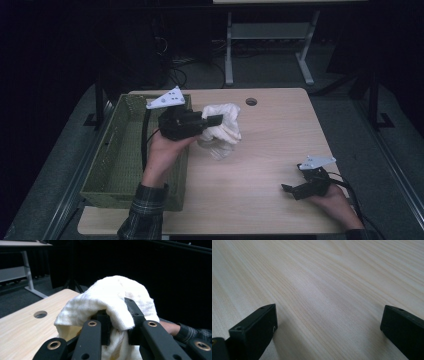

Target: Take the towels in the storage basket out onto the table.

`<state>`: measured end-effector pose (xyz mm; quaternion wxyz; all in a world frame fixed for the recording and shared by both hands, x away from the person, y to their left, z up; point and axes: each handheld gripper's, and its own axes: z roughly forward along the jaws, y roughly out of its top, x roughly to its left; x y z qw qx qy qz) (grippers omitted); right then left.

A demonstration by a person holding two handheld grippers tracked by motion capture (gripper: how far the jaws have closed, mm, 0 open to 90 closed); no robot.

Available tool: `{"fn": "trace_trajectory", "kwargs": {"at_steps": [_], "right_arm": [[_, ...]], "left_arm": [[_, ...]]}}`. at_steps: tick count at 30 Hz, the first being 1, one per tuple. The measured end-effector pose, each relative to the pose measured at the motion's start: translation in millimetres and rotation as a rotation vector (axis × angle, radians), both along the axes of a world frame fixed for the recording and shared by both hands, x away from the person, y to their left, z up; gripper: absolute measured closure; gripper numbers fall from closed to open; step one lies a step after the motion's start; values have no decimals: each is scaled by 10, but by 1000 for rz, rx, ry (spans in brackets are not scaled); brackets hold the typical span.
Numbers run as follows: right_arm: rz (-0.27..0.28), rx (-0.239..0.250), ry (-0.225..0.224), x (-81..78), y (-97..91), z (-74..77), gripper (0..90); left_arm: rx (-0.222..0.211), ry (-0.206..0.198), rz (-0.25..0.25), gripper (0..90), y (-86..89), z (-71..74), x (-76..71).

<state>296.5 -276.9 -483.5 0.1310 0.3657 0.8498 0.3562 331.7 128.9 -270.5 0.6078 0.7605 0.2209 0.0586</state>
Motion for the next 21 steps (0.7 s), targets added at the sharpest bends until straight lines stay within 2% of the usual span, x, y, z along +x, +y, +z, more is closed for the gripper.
{"fn": "trace_trajectory", "kwargs": {"at_steps": [11, 17, 21], "right_arm": [[0, 0, 0, 0, 0, 0, 6], [0, 1, 0, 0, 0, 0, 6], [0, 0, 0, 0, 0, 0, 6]], "left_arm": [[46, 22, -41, 763, -264, -198, 19], [64, 25, -43, 766, -406, -287, 23], [97, 15, -36, 767, -487, -353, 32]]}}
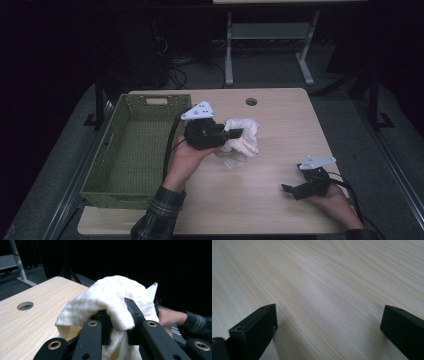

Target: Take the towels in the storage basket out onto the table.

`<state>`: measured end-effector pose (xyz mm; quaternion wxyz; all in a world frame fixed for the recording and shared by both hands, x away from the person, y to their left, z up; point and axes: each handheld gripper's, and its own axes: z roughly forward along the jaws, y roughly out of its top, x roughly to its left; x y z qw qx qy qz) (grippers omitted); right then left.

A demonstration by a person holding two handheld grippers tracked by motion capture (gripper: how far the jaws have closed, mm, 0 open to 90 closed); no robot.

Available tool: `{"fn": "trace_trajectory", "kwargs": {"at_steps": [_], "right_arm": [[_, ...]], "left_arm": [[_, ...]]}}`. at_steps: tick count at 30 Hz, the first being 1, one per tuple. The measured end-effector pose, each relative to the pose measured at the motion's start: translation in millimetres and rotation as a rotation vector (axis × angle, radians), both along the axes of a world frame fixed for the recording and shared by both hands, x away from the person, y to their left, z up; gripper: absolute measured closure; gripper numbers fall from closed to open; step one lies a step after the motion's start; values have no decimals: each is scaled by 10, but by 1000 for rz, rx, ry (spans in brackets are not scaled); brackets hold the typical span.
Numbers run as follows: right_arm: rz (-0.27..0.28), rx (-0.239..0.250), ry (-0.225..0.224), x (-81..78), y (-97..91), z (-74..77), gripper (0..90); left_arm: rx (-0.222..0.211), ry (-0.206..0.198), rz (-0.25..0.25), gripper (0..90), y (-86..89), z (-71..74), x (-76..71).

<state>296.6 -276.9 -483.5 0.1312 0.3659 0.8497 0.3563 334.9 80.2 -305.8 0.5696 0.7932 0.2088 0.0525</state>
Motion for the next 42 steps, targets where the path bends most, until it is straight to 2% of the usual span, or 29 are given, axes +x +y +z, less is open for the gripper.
{"fn": "trace_trajectory", "kwargs": {"at_steps": [10, 19, 21, 25, 31, 34, 36, 39, 42], "right_arm": [[-2, 3, 3, -2, 2, 1, 6], [-1, 2, 1, -1, 1, 0, 6], [-1, 2, 1, -1, 1, 0, 6], [0, 0, 0, 0, 0, -1, 6], [1, 0, 0, 0, 0, -1, 6], [0, 0, 0, 0, 0, 0, 6], [0, 0, 0, 0, 0, -1, 6], [0, 0, 0, 0, 0, 0, 6], [1, 0, 0, 0, 0, -1, 6]], "left_arm": [[48, 2, 13, 767, -306, -258, 33], [146, 18, 14, 765, -574, -589, 117], [150, 49, 1, 764, -642, -707, 148], [212, 77, -11, 764, -770, -936, 167], [267, 111, -34, 756, -891, -1170, 171], [294, 128, -51, 699, -923, -1255, 182], [288, 134, -38, 580, -926, -1274, 186], [279, 106, -17, 457, -876, -1192, 159], [250, 91, -1, 400, -795, -1091, 118]]}}
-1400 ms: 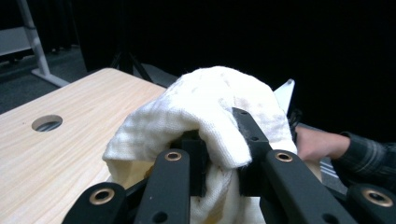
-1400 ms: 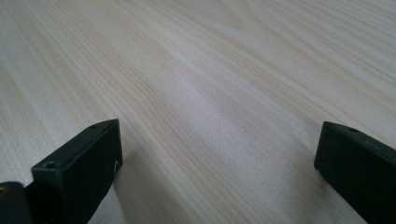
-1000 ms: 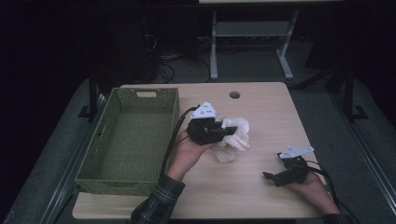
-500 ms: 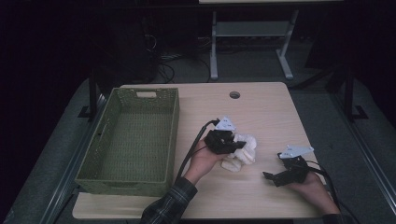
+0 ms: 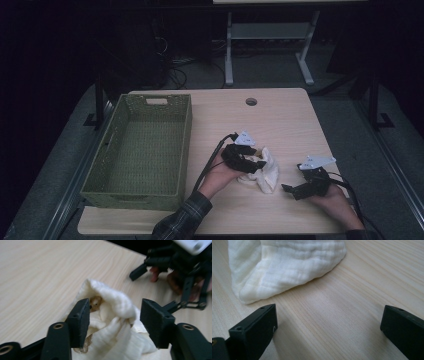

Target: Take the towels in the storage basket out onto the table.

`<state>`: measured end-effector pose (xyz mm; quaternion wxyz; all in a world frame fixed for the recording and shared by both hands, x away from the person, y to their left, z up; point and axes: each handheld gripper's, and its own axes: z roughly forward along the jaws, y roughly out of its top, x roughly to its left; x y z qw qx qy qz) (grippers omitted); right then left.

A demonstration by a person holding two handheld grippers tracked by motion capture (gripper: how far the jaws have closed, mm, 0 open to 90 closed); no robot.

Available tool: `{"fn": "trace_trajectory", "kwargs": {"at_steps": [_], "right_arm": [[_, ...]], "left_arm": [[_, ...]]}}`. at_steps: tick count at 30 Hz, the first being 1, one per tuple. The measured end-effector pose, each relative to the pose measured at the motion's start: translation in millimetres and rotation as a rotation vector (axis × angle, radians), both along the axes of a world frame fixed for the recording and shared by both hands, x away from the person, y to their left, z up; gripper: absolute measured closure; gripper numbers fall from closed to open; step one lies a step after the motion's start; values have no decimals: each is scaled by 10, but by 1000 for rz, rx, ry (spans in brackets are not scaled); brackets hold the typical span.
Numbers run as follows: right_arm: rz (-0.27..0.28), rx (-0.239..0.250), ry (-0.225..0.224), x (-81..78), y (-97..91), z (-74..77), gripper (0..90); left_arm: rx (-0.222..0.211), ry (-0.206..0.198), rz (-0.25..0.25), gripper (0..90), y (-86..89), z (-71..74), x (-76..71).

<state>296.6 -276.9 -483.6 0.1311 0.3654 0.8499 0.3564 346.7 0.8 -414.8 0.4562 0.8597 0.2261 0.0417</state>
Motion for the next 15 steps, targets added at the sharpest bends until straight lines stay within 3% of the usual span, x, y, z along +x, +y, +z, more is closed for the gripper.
{"fn": "trace_trajectory", "kwargs": {"at_steps": [4, 10, 13, 15], "right_arm": [[-1, 0, -1, 0, 0, 0, 6], [1, 1, 4, 17, 9, 5, 9], [19, -12, 11, 12, 20, 54, 160], [26, 2, 22, 13, 29, 118, 191]], "left_arm": [[-3, -16, 24, 397, 139, 76, -99], [20, -18, 72, 404, 326, 7, -273], [50, -19, 86, 407, 382, -89, -376], [57, -15, 94, 407, 404, -144, -423]]}}
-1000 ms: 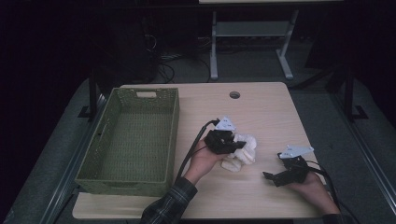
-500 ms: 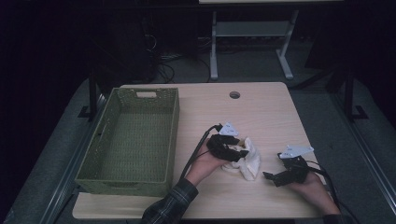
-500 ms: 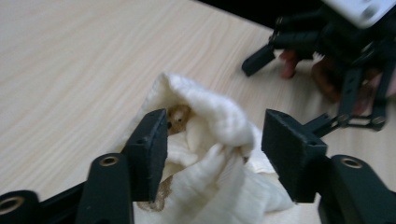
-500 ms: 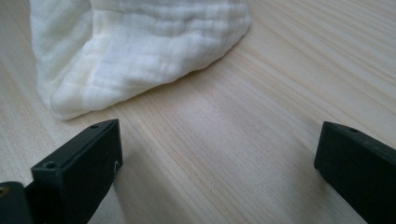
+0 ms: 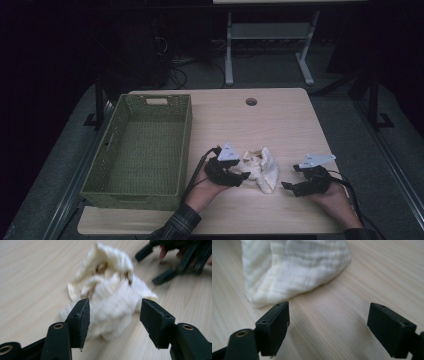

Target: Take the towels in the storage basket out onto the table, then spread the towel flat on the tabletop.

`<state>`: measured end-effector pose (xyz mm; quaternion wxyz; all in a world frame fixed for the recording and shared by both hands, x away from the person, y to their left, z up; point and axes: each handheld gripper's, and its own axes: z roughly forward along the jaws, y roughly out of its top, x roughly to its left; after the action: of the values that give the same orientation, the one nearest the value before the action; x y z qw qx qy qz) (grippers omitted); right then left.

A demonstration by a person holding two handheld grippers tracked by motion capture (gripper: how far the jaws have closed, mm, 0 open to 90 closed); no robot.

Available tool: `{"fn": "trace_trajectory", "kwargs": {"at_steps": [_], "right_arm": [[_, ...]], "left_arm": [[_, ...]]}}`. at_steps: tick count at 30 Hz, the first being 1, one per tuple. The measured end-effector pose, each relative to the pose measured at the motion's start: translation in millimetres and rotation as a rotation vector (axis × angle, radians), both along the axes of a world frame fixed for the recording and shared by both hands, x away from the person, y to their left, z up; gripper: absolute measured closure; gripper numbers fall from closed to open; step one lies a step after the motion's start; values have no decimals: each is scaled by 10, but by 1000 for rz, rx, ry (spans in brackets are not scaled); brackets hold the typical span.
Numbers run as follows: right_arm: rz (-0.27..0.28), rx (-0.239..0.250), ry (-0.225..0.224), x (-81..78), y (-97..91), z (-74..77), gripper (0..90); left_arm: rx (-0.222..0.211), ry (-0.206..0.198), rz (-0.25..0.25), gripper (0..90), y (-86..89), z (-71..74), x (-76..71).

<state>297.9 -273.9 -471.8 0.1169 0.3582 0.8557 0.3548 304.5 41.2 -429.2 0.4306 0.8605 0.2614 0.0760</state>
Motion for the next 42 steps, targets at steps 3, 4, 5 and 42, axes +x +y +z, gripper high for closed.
{"fn": "trace_trajectory", "kwargs": {"at_steps": [3, 4, 5, 42], "right_arm": [[16, 19, -42, 0, 13, 102, 244], [20, 36, -51, 3, 25, 146, 266], [29, 50, -62, 4, 42, 192, 294], [100, 165, -133, 354, 199, 615, 813]], "left_arm": [[25, 11, -1, 408, 27, -73, -52], [31, 11, -1, 409, 29, -92, -64], [35, 15, -4, 411, 29, -105, -70], [51, -12, 29, 415, 46, -123, -20]]}}
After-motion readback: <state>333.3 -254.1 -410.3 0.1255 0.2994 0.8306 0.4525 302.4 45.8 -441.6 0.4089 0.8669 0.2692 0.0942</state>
